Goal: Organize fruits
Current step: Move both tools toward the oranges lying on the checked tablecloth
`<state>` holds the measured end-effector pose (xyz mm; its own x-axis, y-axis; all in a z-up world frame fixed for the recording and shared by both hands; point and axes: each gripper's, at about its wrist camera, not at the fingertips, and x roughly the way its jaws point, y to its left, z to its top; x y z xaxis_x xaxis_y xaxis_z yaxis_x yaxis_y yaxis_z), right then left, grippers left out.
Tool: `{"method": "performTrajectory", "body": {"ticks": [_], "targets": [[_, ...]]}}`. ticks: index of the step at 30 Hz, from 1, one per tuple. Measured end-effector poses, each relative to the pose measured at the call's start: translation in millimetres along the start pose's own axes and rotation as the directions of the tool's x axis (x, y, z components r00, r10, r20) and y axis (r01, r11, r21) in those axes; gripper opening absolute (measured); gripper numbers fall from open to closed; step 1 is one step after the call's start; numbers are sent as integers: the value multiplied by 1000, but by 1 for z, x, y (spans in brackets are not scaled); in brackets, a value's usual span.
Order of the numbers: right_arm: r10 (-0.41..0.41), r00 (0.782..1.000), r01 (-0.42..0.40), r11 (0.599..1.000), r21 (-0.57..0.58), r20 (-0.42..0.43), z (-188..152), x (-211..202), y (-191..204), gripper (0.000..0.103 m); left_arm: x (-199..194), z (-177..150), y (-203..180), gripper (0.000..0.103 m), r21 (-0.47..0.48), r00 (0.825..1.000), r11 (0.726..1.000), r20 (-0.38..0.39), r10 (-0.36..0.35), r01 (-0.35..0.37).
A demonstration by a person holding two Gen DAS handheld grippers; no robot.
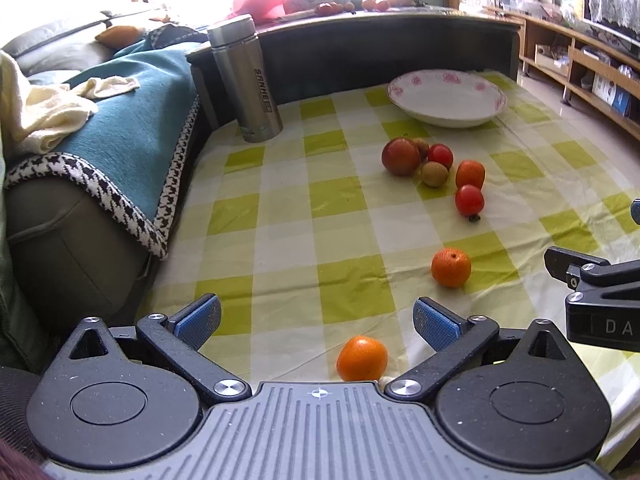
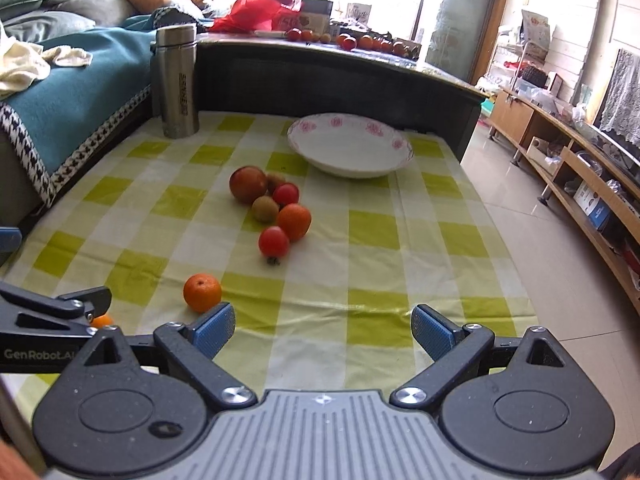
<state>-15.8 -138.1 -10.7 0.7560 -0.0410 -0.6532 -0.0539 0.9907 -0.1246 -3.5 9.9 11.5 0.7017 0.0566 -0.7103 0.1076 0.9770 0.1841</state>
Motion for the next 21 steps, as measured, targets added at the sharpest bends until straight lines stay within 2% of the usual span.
{"method": "performTrajectory", "body": {"ticks": [21], "targets": [[21,999,-21,1000,-12,-35,-2,1,4,100,-1,-2,-2,103,24,1000,1000,-2,7,-7]]}}
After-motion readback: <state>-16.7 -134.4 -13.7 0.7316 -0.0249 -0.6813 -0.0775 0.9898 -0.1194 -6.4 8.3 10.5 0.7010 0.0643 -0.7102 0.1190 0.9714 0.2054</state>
